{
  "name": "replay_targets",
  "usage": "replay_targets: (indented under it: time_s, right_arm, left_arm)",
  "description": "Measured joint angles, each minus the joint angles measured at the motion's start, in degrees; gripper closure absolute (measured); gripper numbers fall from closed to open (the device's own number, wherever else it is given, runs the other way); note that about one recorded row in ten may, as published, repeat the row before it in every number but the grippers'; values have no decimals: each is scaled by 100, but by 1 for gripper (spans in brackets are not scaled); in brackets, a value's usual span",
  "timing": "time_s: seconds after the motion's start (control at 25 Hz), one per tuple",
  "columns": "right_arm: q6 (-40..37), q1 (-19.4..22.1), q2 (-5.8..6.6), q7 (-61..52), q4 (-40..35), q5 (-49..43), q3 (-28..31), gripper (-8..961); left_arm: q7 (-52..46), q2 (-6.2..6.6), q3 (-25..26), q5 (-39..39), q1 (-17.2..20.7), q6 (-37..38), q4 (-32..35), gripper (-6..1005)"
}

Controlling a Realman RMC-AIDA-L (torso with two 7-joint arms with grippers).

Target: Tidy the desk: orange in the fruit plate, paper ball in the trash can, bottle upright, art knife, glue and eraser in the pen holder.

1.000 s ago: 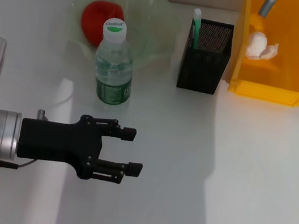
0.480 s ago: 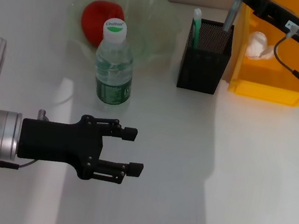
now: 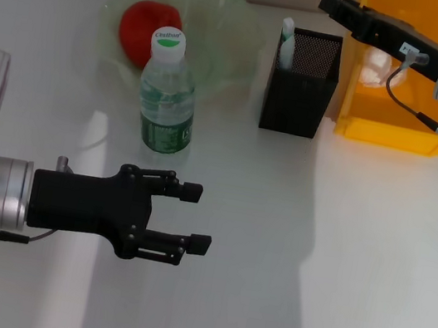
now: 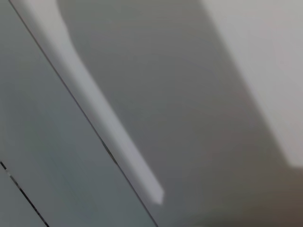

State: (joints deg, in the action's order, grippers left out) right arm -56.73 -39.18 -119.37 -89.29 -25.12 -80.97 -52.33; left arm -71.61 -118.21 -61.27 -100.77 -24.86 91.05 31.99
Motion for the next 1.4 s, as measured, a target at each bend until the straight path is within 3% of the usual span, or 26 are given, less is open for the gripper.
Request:
replay_targets:
  time_s: [0.24,0.36,0.4,0.44,0.6,0.72,0.8,1.0,1.4]
  right_arm:
    - [-740,375,10,0,-275,86,73,494]
    - [-1538,849,0,0,-684,428,89,372]
    - [-2173,1207,8,-5,-923,631,93,332]
    - [-2173,1207,8,-5,-923,631,93,321]
    - [-3437,1828,66,137,-1290,578,140,276]
    - [-4533,2131,172,673,-1379,-115,192,248]
    - [-5217,2257,201,962,-1316,-1037,369,231]
    - [-5431,2299,126,1147,-1151,-1883,404,197]
    - [-5471,2195,40,1442,-817,-1945,436,197]
  left_arm:
    - [-39,0,4,3,-9,3,32,216]
    - [-43,1,17,7,-6,11,38,216]
    - [-44,0,55,11,3,33,43,216]
    - [-44,1,78,12,12,56,42,216]
    - [-45,38,256,14,40,311,37,216]
    - [-46,84,421,13,49,565,30,216]
    - [-50,144,521,3,58,806,33,216]
    - [-157,217,536,5,61,1020,49,216]
    - [-162,211,538,-25,87,1071,16,216]
